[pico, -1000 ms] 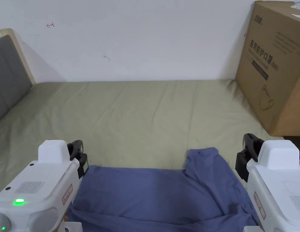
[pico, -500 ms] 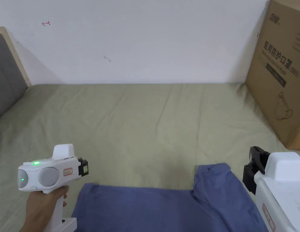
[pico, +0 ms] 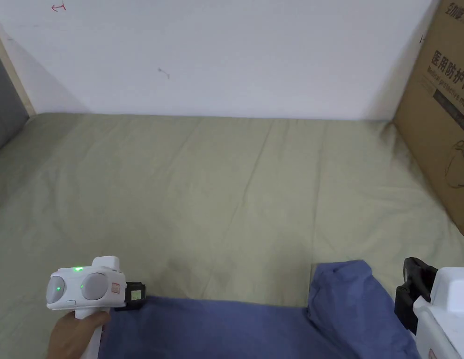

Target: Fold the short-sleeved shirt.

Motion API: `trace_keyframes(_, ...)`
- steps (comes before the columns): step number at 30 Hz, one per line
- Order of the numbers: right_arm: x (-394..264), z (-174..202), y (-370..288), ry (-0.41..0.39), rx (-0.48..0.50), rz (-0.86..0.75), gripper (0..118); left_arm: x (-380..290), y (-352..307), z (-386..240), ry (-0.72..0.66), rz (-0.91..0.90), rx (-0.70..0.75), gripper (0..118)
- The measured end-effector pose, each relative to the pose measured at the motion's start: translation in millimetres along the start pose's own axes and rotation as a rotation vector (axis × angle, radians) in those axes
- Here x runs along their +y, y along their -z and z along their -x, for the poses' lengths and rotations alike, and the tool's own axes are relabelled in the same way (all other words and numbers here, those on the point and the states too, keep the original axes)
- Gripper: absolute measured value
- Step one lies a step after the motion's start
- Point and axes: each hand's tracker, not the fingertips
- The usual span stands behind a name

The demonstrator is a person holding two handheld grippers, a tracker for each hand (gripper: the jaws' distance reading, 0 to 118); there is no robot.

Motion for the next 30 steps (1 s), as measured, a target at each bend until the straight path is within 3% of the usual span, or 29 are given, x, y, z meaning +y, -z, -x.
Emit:
trace_keyframes(3,-3.2,-2.1,5.9,0.009,0.008,0.017,1,-3.2,-2.4,-7.3,0.041,-0.011,0.006,60)
trace_keyframes(6,-5.6,-9.0,16.4,0.017,0.008,0.035,1,-7.4,-13.7,-16.9,0.101,-0.049,-0.055,8)
trace_keyframes(9,-7.5,-23.9,37.5,0.065,0.024,0.078,3,-12.4,-21.0,-26.7,0.162,-0.064,-0.042,4)
trace_keyframes(10,-11.9,-32.3,49.0,0.072,0.017,0.098,8,-15.3,-27.0,-28.3,0.174,-0.083,-0.067,3)
trace_keyframes(11,-14.4,-37.9,60.3,0.077,0.017,0.128,20,-16.8,-33.3,-28.7,0.175,-0.094,-0.077,3)
trace_keyframes(12,-17.5,-44.4,74.5,0.074,0.023,0.182,39,-18.3,-39.6,-25.6,0.150,-0.108,-0.102,3)
trace_keyframes(13,-21.4,-49.7,88.3,0.067,0.036,0.223,72,-20.1,-48.2,-25.1,0.136,-0.136,-0.131,3)
trace_keyframes(14,-26.2,-52.7,100.5,0.074,0.046,0.257,90,-21.3,-54.8,-24.7,0.127,-0.152,-0.134,3)
trace_keyframes(15,-32.9,-56.9,115.1,0.066,0.047,0.313,99,-21.7,-62.1,-24.2,0.123,-0.158,-0.139,3)
trace_keyframes(18,-55.3,-64.8,150.1,0.058,0.058,0.435,100,-21.4,-81.8,-19.5,0.109,-0.187,-0.164,3)
trace_keyframes(19,-64.9,-67.9,162.7,0.088,0.058,0.486,100,-21.1,-86.4,-17.5,0.106,-0.195,-0.161,3)
trace_keyframes(23,-93.1,-61.0,189.7,0.050,0.058,0.621,97,-21.4,-93.3,-9.0,0.085,-0.201,-0.164,3)
trace_keyframes(27,-112.6,-52.1,201.9,0.038,0.063,0.702,79,-24.3,-94.9,-4.2,0.072,-0.193,-0.156,3)
trace_keyframes(30,-106.9,-50.0,190.2,0.075,0.071,0.679,64,-27.4,-92.9,-2.6,0.069,-0.189,-0.152,3)
